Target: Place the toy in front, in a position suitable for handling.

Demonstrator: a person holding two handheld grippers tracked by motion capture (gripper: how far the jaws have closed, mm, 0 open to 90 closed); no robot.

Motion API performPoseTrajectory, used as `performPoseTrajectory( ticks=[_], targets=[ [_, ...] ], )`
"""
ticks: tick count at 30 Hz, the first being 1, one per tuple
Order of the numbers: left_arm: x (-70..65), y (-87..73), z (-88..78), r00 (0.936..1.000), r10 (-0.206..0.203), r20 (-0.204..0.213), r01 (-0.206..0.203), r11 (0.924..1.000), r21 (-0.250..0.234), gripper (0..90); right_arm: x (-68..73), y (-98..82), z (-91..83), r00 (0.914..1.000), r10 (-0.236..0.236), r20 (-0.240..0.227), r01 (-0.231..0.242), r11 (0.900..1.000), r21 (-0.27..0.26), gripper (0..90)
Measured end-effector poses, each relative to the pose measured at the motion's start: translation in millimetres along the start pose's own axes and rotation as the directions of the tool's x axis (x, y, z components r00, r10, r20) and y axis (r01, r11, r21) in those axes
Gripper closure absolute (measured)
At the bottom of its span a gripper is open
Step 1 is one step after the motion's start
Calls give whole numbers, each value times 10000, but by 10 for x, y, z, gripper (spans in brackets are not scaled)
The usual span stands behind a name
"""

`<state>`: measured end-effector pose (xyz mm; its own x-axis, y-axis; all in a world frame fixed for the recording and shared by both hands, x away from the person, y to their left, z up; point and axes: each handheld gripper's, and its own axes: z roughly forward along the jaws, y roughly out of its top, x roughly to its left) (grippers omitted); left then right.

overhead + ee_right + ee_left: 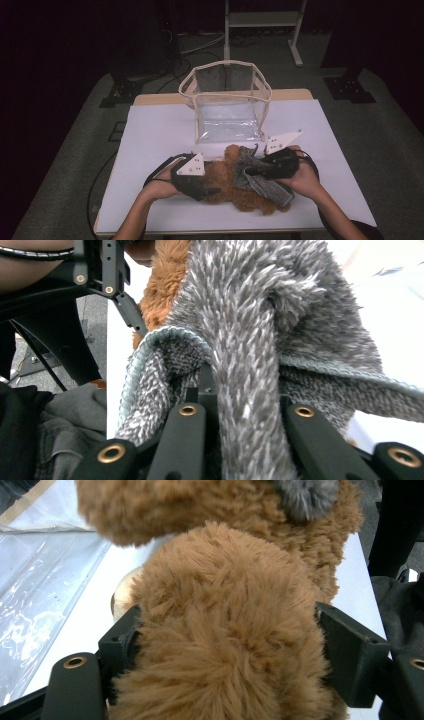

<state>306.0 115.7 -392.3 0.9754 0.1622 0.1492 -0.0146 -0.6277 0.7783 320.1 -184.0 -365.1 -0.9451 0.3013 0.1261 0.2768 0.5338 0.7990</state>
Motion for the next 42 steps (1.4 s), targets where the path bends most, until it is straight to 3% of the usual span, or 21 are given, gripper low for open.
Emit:
performPoseTrajectory(
  ticks=[6, 10, 13, 17, 26, 28, 34, 39, 42],
  targets=[
    [12, -14, -13, 10000, -34, 23, 34, 10000, -58, 234, -25, -138, -343, 9986, 211, 486, -214, 9998, 63, 781],
    [20, -15, -10, 10000, -74, 45, 74, 9999, -127, 232, -66, -321, -606, 9930, 647, 992, -660, 9978, 95, 781],
    [26, -12, -9, 9999, -105, 76, 106, 9999, -127, 229, -100, -454, -710, 9875, 1019, 1203, -1035, 9946, 77, 780],
    [24, -10, -4, 9999, -139, 57, 140, 9998, -145, 222, -101, -479, -688, 9881, 1055, 1119, -1060, 9944, -18, 780],
    [6, -13, 2, 10000, -19, 2, 19, 9999, -110, 208, -47, -161, -300, 9992, 345, 218, -345, 9994, -6, 779],
    [4, -17, 0, 10000, 1, -6, -1, 9999, -117, 205, -39, -133, -273, 9995, 235, 190, -237, 9997, 61, 780],
    [5, -12, 3, 10000, -6, -16, 6, 9999, -119, 207, -126, -265, -459, 9965, 623, 553, -619, 9980, -90, 780],
    [-4, -3, 2, 9999, 122, -18, -122, 9999, -16, 208, -280, -430, -691, 9846, 1334, 1127, -1284, 9904, -509, 779],
    [-13, -2, 0, 9998, 215, -18, -215, 9998, -4, 208, -377, -446, -745, 9780, 1587, 1351, -1508, 9863, -671, 780]
  ],
)
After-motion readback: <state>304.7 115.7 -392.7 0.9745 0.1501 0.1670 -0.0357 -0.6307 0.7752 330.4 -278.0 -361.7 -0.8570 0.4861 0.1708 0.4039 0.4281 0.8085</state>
